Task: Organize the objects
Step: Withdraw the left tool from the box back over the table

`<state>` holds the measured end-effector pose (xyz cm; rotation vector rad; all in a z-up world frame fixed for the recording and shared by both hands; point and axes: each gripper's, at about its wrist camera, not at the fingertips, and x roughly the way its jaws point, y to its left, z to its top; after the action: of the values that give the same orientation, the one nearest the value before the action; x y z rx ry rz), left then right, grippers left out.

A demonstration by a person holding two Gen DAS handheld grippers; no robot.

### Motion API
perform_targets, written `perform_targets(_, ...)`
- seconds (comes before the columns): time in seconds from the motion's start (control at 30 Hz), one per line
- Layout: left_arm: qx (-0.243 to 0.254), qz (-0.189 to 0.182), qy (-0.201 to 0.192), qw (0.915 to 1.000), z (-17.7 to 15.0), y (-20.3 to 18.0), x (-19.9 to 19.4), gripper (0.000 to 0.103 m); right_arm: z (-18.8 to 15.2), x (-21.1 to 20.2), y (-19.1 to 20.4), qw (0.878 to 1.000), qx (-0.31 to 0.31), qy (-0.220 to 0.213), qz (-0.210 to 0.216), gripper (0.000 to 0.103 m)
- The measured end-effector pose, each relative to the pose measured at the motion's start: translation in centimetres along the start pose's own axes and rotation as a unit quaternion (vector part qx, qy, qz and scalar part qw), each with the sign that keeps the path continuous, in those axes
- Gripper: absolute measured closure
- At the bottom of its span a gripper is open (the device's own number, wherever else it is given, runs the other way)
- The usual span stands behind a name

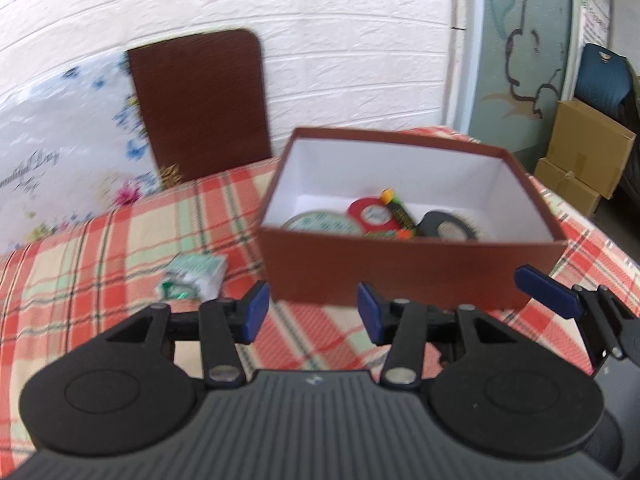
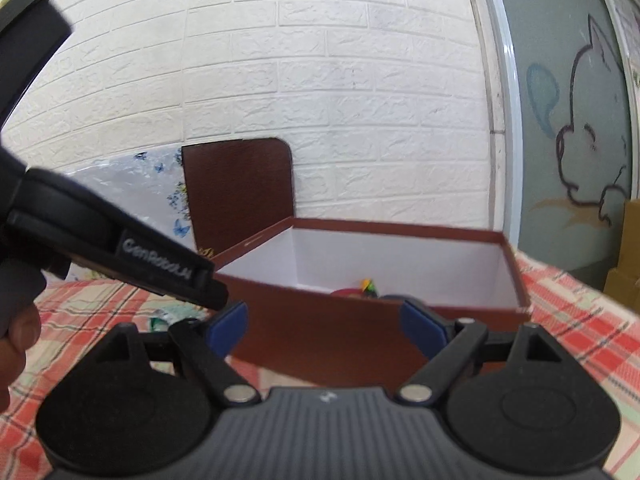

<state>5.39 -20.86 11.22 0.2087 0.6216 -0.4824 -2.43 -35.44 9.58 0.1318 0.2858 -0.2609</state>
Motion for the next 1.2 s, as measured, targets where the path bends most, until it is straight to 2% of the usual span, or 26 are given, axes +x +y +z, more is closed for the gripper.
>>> perform_targets(0.2, -0.023, 0.027, 0.019, 0.9992, -2.6, 2.6, -0.8, 0.047, -0.5, 0.1, 1.2, 0.997, 0.046, 0.049, 0.038, 0.016)
perform_targets(0.37, -0.037, 0.048, 0.025, 0.9979, -4.2, 4.7, -1.2, 0.044, -1.3, -0.4, 3.1, 0.995, 0.038, 0.069, 0.057, 0.015)
perform_targets(0.7, -0.061, 0.064, 0.051, 0.9948, -7.8, 8.2, -0.5, 0.043, -3.0, 0.0, 5.4, 0.991, 0.023, 0.119, 0.065, 0.015)
perform_targets(0.97, -0.067, 0.093, 0.059, 0.9916, -9.6, 10.8, 0.4, 0.041, -4.4, 1.6, 7.0, 0.984, 0.010, 0.161, 0.070, 0.015)
perform_targets(1.2, -0.077, 0.101, 0.073, 0.9892, -10.8, 12.2, 1.6, 0.041, -5.8, 3.1, 7.4, 0.980, -0.002, 0.190, 0.066, 0.012)
